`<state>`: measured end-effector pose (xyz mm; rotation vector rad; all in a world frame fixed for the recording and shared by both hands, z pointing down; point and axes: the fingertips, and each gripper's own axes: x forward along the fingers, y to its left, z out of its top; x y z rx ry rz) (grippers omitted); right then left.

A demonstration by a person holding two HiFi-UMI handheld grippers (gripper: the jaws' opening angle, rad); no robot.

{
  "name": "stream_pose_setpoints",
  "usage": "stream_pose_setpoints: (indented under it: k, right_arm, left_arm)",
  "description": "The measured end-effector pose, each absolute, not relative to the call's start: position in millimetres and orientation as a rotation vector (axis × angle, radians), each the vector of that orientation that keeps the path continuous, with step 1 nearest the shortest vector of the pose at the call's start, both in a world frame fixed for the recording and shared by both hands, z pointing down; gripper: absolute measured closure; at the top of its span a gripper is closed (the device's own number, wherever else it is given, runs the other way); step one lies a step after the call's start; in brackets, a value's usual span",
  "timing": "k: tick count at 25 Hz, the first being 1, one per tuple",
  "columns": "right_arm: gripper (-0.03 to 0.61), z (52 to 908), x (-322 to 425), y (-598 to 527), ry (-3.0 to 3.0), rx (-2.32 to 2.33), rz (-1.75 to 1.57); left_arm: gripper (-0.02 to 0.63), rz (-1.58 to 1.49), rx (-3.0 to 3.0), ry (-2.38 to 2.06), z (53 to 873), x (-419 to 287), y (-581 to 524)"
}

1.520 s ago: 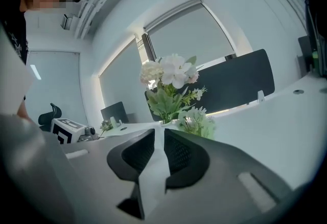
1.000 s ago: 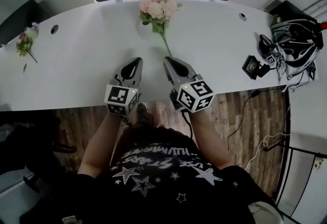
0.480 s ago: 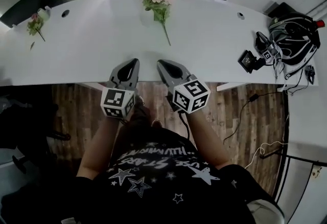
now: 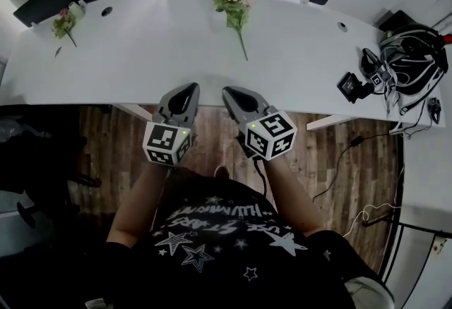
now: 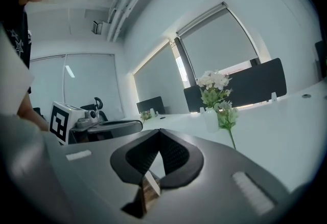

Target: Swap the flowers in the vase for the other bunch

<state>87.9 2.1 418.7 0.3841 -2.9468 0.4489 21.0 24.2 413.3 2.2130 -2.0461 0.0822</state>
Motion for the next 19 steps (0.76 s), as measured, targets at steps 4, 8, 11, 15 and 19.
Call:
stream_pose_setpoints:
  k: [4,8,11,15,19]
  right_arm:
    - [0.577,420.5,83.2,0.8,-2.932,0.443,0.467]
    - [0.577,420.7,67.1,16.3,-2.913,0.499,0.489]
    - [0.577,418.8,49.9,34.7,-2.903,0.514,0.453]
    - [0.577,422.0,34.1,68.6,-2.877,0.496,0.403]
    - [0.577,421.7,26.0,90.3,-2.858,0.506,0.389]
  left_arm:
    - [0.606,0.074,2.216,-2.023,414.9,14.6,34.2]
    - [0.606,0.071,2.23,-2.002,411.4,-3.3,57.6]
    - [0.606,0.044,2.227,-1.997,409.2,-24.1,73.7]
    - [0.606,0.004,2.187,-1.985,418.1,-51.5,97.5]
    - [0.606,-0.014,2.159,-1.97,420.1,-68.9,117.3]
